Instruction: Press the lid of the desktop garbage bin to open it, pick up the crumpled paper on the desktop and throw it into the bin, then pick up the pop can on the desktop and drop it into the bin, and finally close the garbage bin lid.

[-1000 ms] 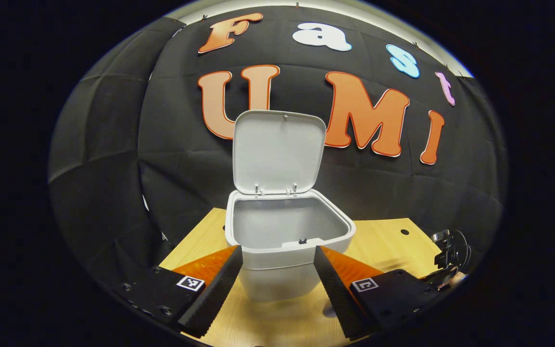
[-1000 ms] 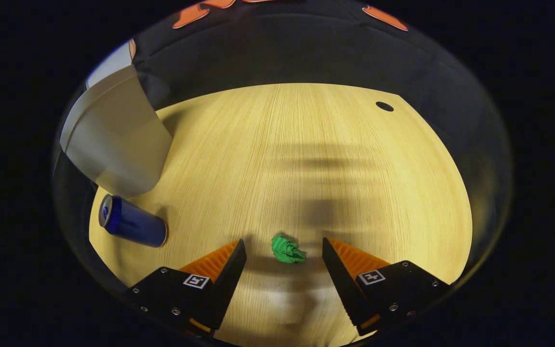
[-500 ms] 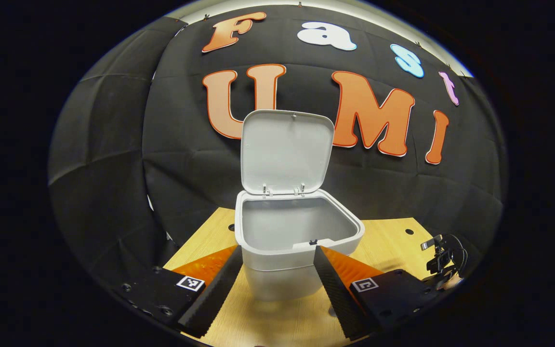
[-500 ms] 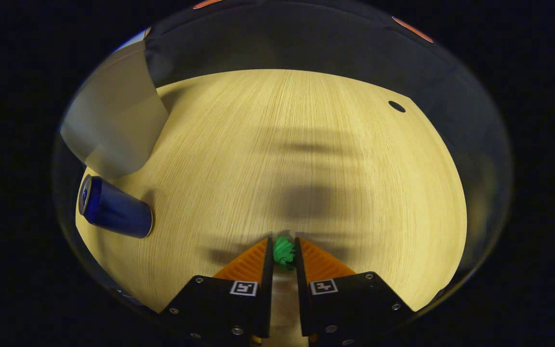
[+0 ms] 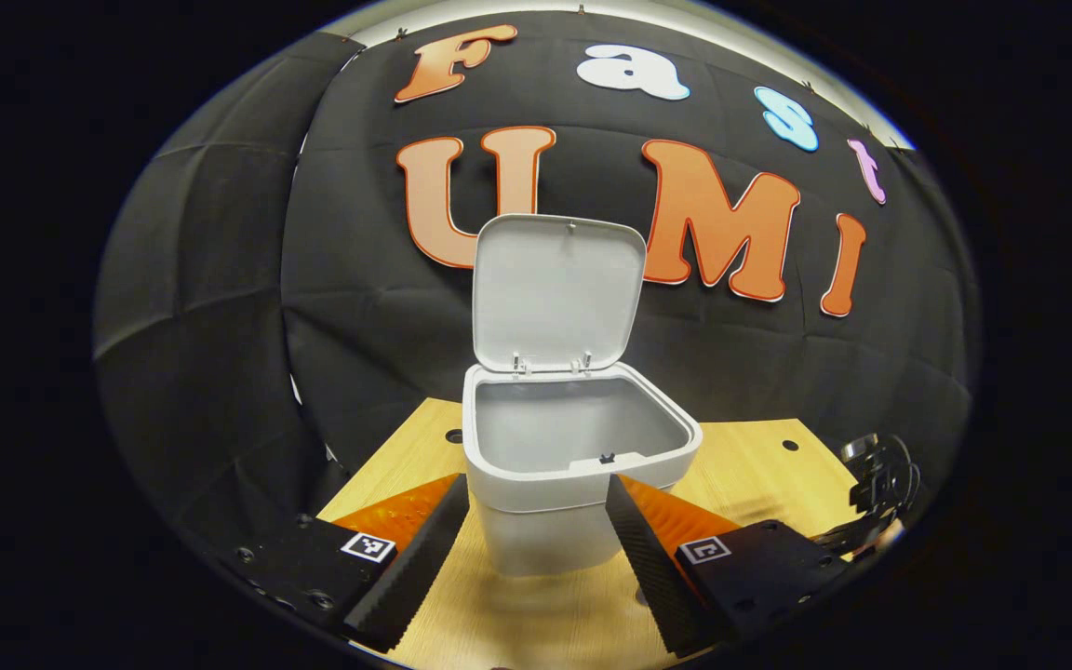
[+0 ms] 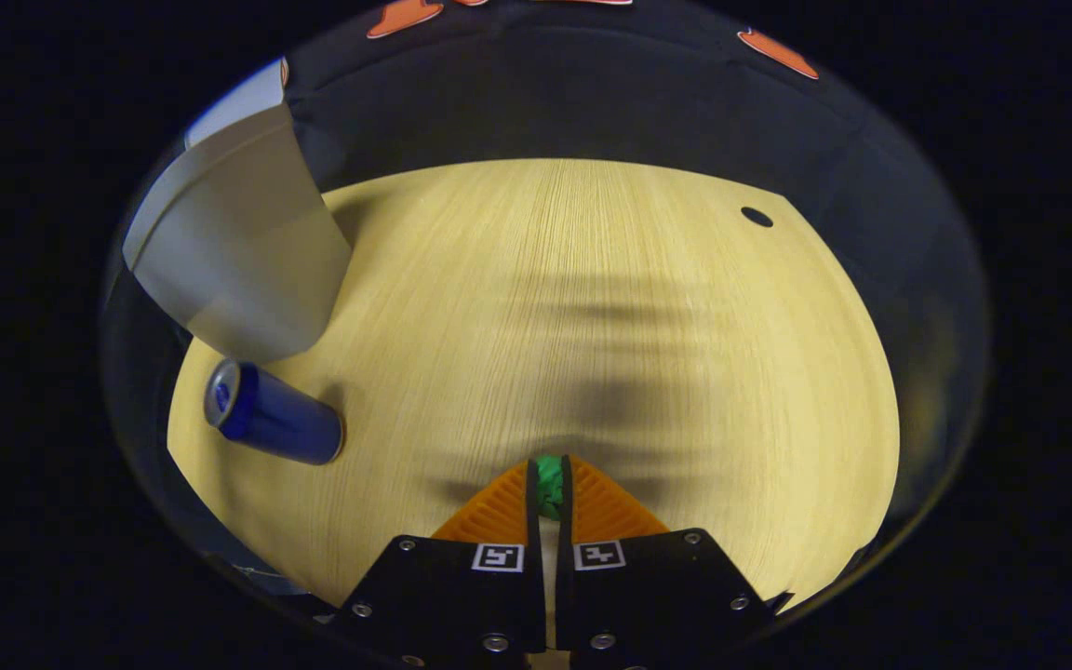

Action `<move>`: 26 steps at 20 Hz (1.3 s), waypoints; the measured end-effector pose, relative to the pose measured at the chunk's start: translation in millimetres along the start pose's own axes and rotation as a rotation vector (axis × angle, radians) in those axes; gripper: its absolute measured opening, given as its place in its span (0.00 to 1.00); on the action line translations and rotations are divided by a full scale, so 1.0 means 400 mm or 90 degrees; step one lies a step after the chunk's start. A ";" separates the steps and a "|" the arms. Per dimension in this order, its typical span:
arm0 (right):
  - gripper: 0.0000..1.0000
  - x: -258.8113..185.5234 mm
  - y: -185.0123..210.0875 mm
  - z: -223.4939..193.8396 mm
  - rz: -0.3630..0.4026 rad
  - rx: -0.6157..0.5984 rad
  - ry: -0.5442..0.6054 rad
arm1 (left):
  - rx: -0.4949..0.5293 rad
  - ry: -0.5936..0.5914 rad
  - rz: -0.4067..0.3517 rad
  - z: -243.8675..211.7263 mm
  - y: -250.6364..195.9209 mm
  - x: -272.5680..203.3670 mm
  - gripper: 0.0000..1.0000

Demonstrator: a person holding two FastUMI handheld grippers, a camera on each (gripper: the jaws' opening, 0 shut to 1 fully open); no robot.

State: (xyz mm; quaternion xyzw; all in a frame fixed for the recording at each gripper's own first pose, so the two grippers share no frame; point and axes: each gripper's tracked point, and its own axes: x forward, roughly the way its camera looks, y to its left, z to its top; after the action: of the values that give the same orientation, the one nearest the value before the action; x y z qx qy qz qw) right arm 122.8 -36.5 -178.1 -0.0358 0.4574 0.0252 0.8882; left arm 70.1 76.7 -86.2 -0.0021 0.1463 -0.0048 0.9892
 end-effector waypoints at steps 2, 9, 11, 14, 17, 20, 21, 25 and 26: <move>0.05 -0.087 -0.007 0.102 0.005 0.000 -0.028 | 0.000 -0.001 -0.006 0.003 -0.009 -0.008 0.95; 0.05 -0.221 0.001 0.237 0.018 -0.017 -0.142 | 0.012 -0.012 -0.032 0.014 -0.046 -0.035 0.95; 0.05 -0.255 -0.002 0.276 0.014 -0.029 -0.180 | 0.022 -0.014 -0.038 0.017 -0.056 -0.042 0.95; 0.05 -0.301 0.018 0.351 0.032 -0.046 -0.247 | 0.025 -0.014 -0.052 0.014 -0.074 -0.049 0.95; 0.05 -0.350 0.049 0.438 0.048 -0.073 -0.308 | 0.024 -0.013 -0.072 0.015 -0.097 -0.058 0.95; 0.05 -0.443 0.124 0.534 0.079 -0.112 -0.359 | 0.022 -0.013 -0.078 0.007 -0.097 -0.063 0.95; 0.05 -0.462 0.161 0.567 0.091 -0.130 -0.369 | 0.021 -0.010 -0.076 0.001 -0.091 -0.065 0.95; 0.05 -0.493 0.322 0.668 0.153 -0.188 -0.420 | 0.026 0.001 -0.064 -0.025 -0.049 -0.073 0.95; 0.05 -0.500 0.361 0.680 0.173 -0.198 -0.427 | 0.031 0.004 -0.057 -0.030 -0.029 -0.076 0.95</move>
State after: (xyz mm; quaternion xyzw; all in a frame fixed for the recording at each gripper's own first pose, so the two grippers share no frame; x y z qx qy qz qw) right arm 216.0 128.7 136.4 -0.0988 0.1334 0.2219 0.9608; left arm 37.3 65.3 -88.6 0.0151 0.1488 -0.0525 0.9874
